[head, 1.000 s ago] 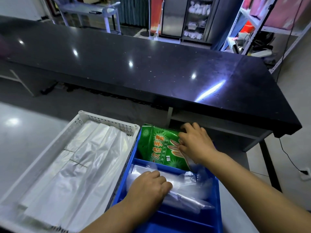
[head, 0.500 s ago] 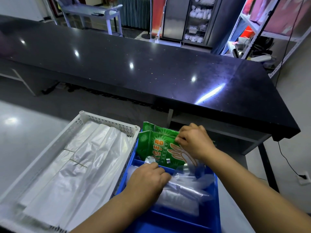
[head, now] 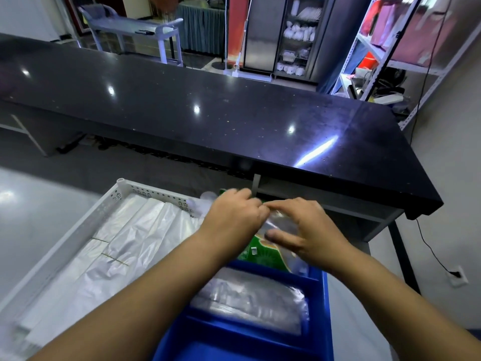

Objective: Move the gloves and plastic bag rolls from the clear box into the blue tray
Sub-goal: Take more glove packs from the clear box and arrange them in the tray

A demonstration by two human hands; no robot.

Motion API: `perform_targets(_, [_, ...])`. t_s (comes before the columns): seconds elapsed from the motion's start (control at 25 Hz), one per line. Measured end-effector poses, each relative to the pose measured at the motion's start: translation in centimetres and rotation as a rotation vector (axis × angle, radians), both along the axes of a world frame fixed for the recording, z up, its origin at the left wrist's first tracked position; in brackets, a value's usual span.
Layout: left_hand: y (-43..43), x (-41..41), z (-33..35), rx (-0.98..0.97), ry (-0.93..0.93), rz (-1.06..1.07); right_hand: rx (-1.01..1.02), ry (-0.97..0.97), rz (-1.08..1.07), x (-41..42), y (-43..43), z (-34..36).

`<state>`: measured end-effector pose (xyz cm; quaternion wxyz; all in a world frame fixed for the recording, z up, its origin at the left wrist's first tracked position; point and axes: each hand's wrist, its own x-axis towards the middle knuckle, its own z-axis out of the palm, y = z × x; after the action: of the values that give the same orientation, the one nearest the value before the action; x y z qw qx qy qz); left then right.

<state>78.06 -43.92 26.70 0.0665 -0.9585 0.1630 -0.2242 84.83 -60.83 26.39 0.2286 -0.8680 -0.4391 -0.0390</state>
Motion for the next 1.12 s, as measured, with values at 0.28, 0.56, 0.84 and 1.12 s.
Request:
perform_targets(0.28, [-1.0, -0.7, -5.7, -0.014, 0.135, -0.037, -0.031, -0.392, -0.209, -2.6, -1.4, -6.0])
perform_targets(0.56, [1.7, -2.4, -8.0, -0.595, 0.536, 0.171, -0.259, 0.439, -0.349, -2.0, -1.0, -7.5])
perform_targets(0.84, [1.1, 0.8, -7.4, -0.466, 0.616, 0.34, -0.195, 0.034, -0.308, -3.3, -0.1, -6.6])
perform_targets(1.12, [2.9, -1.2, -5.9, -0.517, 0.234, 0.111, -0.144, 0.007, -0.229, -3.9, 0.1, -7.8])
